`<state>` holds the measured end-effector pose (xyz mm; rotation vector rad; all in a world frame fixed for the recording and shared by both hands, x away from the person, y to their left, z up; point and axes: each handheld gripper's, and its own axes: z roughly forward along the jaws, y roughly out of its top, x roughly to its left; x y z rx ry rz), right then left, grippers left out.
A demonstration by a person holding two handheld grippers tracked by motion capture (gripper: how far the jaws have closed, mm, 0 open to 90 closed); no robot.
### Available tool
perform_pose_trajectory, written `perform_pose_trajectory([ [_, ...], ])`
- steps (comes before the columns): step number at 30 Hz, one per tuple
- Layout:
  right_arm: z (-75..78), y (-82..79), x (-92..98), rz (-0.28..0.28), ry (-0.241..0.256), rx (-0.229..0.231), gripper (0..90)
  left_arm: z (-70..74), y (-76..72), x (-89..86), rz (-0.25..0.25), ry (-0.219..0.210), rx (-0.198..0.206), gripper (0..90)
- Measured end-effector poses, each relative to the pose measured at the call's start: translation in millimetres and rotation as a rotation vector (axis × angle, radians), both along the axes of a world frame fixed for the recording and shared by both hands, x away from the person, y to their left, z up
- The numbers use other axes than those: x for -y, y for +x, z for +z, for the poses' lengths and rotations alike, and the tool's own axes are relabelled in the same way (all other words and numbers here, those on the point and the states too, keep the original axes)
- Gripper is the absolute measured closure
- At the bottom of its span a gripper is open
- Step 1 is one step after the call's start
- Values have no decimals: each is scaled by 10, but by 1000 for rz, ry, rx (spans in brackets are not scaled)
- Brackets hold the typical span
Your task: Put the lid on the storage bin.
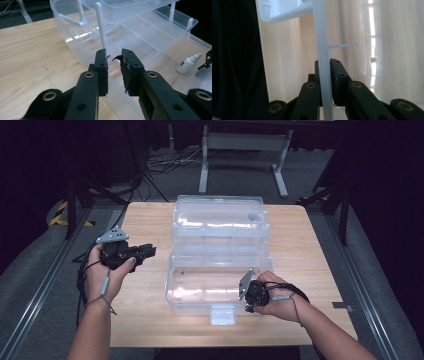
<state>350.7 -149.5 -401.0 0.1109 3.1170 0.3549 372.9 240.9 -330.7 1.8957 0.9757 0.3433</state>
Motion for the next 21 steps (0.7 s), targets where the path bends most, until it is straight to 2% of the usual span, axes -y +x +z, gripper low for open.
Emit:
perform_pose_trajectory([
  [4, -4, -14, 9, -3, 9, 8, 865, 26, 31, 44, -16, 18, 6, 752],
  [8, -5, -9, 6, -7, 8, 5, 865, 46, 45, 72, -25, 18, 6, 750],
  [14, -7, -10, 8, -9, 18, 0, 865, 158, 79, 175, -49, 32, 14, 747],
  [19, -6, 1, 3, 1, 11, 1, 865, 252, 146, 248, -82, 20, 9, 737],
  [21, -6, 2, 4, 3, 12, 2, 866, 318, 200, 342, -121, 22, 7, 737],
])
